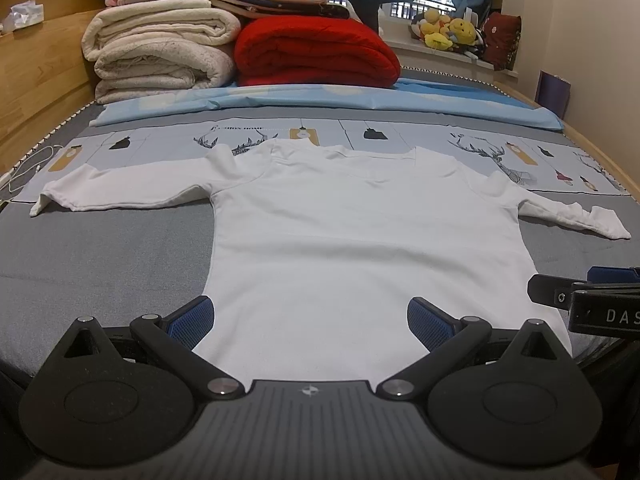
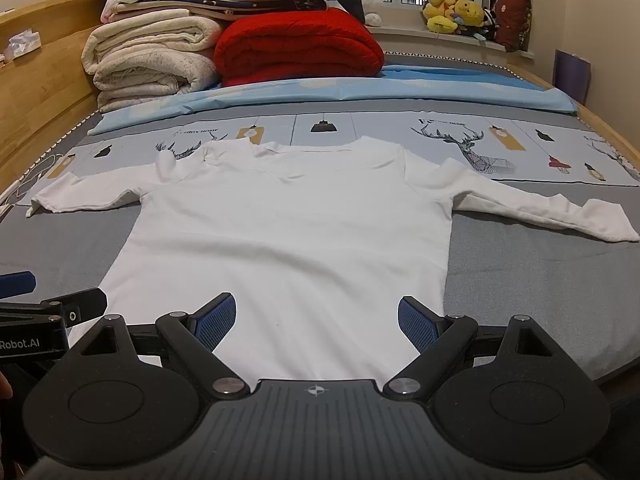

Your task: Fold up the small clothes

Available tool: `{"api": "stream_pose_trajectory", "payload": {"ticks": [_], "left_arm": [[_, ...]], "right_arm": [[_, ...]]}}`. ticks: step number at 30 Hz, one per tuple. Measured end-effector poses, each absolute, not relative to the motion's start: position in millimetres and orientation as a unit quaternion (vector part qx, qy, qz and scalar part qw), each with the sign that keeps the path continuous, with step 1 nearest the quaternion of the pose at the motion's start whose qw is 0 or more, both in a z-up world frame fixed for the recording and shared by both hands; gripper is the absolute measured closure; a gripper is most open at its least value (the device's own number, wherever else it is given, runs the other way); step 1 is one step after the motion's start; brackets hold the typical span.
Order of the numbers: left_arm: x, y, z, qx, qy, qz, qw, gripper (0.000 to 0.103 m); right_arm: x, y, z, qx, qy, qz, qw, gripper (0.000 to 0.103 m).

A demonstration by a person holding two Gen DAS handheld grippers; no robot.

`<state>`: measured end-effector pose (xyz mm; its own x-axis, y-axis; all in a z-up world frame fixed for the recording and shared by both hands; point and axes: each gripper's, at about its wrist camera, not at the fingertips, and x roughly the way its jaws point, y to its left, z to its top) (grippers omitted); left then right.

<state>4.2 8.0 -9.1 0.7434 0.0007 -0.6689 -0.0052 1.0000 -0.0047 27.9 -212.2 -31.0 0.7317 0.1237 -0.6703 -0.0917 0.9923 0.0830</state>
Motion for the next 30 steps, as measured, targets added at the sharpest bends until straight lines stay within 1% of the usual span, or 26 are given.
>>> {"api": "stream_pose_trajectory", "payload": {"ticks": [12,15,16,17,18,20,21,22,23,24,25,27,30], "left_arm": [[5.0,7.4,-10.6,-0.004,0.358,0.002,0.934,0.0],[5.7,9.4,-7.7,0.002,0.351,0.007,0.936,0.0],[6.1,11.9,-4.2,0.005,0.343,0.008,0.939,0.0],[7.0,15.8,0.8,0.007,0.332,0.005,0.943,0.0],[8.6,20.3,7.0,0.013,0.318,-0.001,0.948,0.001],[14.7,27.3,20.5,0.034,0.291,-0.014,0.956,0.007],[20.8,32.3,25.9,0.046,0.282,-0.024,0.958,0.015],[28.5,39.1,28.8,0.054,0.279,-0.034,0.958,0.029],[36.8,46.8,30.1,0.056,0.283,-0.043,0.957,0.037],[47.7,56.7,27.6,0.053,0.295,-0.051,0.952,0.048],[59.0,67.6,21.9,0.044,0.315,-0.056,0.947,0.056],[78.0,85.0,1.0,0.035,0.36,-0.043,0.931,0.068],[94.0,109.0,-41.6,-0.001,0.445,0.002,0.895,0.068]], "right_arm": [[27.7,-213.4,-30.0,0.025,0.361,0.058,0.931,0.015],[28.4,-217.7,-28.7,0.032,0.359,0.055,0.931,0.023],[28.4,-219.8,-27.0,0.036,0.355,0.053,0.933,0.029],[28.3,-223.5,-23.8,0.043,0.347,0.048,0.936,0.037],[28.5,-229.3,-19.7,0.055,0.339,0.046,0.938,0.04],[31.2,-244.7,-10.5,0.079,0.325,0.039,0.942,0.047],[34.8,-253.4,-5.8,0.09,0.32,0.035,0.943,0.049],[40.0,-262.2,-2.7,0.097,0.317,0.032,0.943,0.053],[47.0,-270.1,-1.0,0.101,0.32,0.029,0.942,0.059],[56.1,-278.2,-0.6,0.104,0.325,0.027,0.94,0.062],[65.1,-284.1,-2.9,0.105,0.331,0.023,0.938,0.067],[85.0,-296.2,-14.6,0.107,0.355,0.013,0.929,0.069],[110.2,-312.1,-51.1,0.127,0.425,-0.006,0.896,0.069]]}}
